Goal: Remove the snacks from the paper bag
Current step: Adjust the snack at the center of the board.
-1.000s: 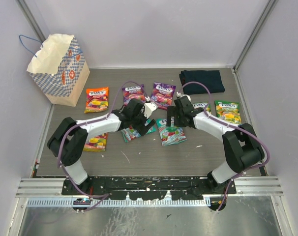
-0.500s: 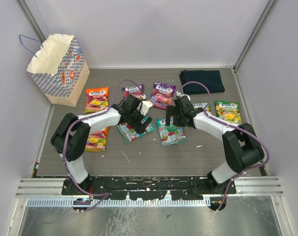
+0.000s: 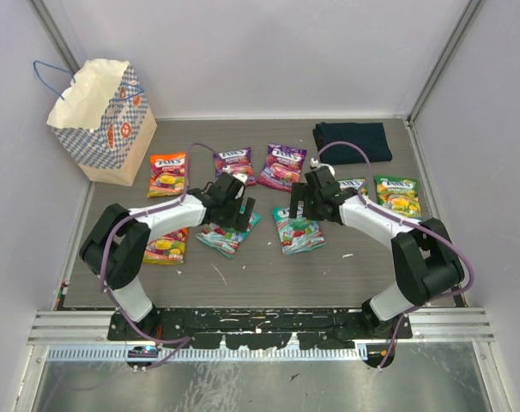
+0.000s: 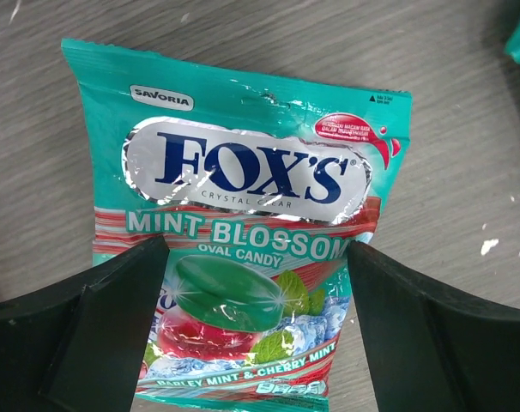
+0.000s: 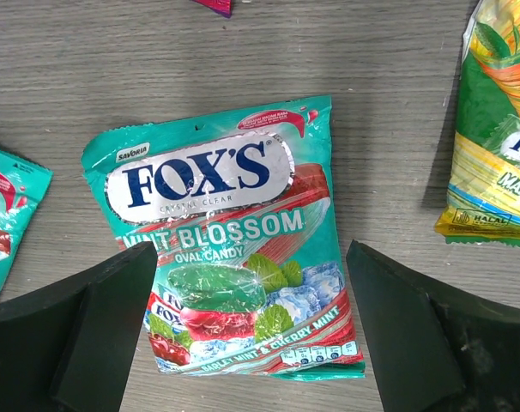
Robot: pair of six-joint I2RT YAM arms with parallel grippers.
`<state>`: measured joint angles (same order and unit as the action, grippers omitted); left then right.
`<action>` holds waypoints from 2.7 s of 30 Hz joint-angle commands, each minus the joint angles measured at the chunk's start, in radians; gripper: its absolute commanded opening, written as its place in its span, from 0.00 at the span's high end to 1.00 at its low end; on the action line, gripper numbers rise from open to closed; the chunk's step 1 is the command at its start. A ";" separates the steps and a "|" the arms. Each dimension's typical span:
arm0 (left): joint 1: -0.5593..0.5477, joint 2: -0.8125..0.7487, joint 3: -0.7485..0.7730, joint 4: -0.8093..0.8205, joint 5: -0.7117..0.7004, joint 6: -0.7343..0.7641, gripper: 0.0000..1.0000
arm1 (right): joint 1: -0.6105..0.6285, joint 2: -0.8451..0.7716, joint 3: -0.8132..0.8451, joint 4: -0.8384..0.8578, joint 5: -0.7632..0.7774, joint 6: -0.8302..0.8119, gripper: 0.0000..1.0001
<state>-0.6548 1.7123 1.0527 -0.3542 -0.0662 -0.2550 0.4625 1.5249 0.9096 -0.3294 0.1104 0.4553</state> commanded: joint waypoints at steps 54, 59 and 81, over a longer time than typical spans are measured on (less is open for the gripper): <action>-0.006 -0.072 -0.026 -0.167 -0.127 -0.232 0.01 | 0.274 0.233 0.191 -0.130 0.209 0.311 0.04; -0.006 -0.029 -0.009 -0.150 -0.094 -0.277 0.01 | 0.277 0.233 0.194 -0.131 0.204 0.310 0.04; -0.022 -0.024 0.020 -0.140 -0.036 -0.351 0.01 | 0.278 0.210 0.217 -0.093 0.184 0.284 0.03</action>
<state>-0.6666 1.6928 1.0626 -0.5186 -0.1665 -0.5941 0.7319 1.7420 1.0836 -0.4477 0.3229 0.7414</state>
